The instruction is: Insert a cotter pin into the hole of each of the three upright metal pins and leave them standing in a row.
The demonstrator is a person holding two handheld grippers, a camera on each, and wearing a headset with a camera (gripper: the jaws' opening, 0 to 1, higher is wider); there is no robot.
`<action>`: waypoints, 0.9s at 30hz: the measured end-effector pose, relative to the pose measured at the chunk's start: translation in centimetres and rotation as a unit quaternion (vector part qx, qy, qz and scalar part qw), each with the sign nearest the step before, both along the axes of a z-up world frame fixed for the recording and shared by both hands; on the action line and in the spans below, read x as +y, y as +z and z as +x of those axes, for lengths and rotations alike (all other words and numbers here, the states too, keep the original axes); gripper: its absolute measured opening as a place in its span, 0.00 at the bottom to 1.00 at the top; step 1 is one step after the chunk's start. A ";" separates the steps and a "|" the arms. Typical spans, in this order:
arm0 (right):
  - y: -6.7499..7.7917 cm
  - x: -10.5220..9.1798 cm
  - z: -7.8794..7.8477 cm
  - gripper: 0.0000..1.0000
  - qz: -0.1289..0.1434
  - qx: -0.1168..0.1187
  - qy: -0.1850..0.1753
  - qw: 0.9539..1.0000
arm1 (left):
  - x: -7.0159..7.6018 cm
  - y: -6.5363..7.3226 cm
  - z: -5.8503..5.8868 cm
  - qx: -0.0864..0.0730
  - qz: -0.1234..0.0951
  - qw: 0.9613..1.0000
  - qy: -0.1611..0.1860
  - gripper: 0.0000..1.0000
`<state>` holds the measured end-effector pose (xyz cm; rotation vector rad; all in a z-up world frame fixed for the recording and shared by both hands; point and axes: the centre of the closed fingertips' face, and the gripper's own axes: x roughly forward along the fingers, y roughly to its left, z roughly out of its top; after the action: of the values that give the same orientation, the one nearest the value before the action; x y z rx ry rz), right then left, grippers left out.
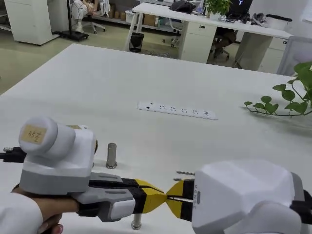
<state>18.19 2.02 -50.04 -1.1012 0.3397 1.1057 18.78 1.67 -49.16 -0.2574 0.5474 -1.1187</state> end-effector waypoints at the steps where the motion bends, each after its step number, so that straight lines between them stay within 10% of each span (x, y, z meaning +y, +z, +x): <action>1: 0.0 0.2 0.1 0.00 0.009 0.003 -0.001 1.000 | 0.2 0.0 0.1 -0.009 0.005 1.000 0.000 0.00; 23: 0.5 0.7 0.4 0.00 0.028 -0.016 0.015 0.999 | 0.8 0.3 0.7 -0.044 0.035 0.998 0.009 0.00; 27: 0.7 0.6 0.3 0.14 0.038 -0.016 0.014 0.999 | 0.9 0.3 0.5 -0.046 0.038 0.998 0.007 0.00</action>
<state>18.53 2.64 -49.35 -1.0584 0.2553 1.1149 19.32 2.54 -48.90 -0.1425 0.5057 -1.0886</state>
